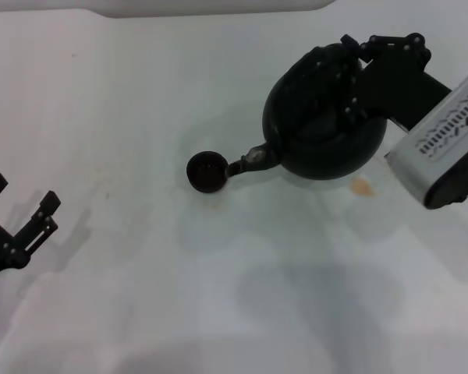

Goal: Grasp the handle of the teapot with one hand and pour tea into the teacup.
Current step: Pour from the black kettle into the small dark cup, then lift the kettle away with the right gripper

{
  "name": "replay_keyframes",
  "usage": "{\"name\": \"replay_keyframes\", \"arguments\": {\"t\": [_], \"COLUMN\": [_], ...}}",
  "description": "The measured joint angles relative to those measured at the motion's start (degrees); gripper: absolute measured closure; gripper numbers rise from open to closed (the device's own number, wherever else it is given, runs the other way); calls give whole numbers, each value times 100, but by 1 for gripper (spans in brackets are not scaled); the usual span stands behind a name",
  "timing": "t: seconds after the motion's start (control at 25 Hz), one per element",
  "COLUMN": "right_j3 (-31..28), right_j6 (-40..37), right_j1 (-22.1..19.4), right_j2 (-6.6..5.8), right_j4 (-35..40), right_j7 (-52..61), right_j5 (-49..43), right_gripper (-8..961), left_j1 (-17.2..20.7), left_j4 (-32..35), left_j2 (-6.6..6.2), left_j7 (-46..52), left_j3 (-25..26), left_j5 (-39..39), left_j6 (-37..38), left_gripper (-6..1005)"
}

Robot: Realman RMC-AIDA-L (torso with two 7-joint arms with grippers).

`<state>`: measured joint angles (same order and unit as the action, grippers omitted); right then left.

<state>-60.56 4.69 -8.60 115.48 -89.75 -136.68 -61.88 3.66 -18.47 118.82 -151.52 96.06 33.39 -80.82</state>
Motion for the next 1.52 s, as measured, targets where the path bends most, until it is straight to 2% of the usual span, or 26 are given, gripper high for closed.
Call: {"name": "replay_keyframes", "arguments": {"t": [0.44,0.96,1.52], "right_j3": [266,810,994], "right_j6": [-604,-1563,-2111], "right_j1": [89,548,854], "right_j2": [17,30,44], "right_j4": [-57,-113,-69], "right_j7": [-110,-30,-25], "right_j5": [-8,-8,-11], "right_gripper": [845,846,845], "left_j1": [4,-23,-38], "left_j4": [-1,-6,-29], "left_j2": [6,10,9], "left_j7": [0,0,0], "left_j3": [0,0,0], "left_j5": [5,0,25], "left_j6": [-36,-40,-40], "left_gripper": [138,137,137]}}
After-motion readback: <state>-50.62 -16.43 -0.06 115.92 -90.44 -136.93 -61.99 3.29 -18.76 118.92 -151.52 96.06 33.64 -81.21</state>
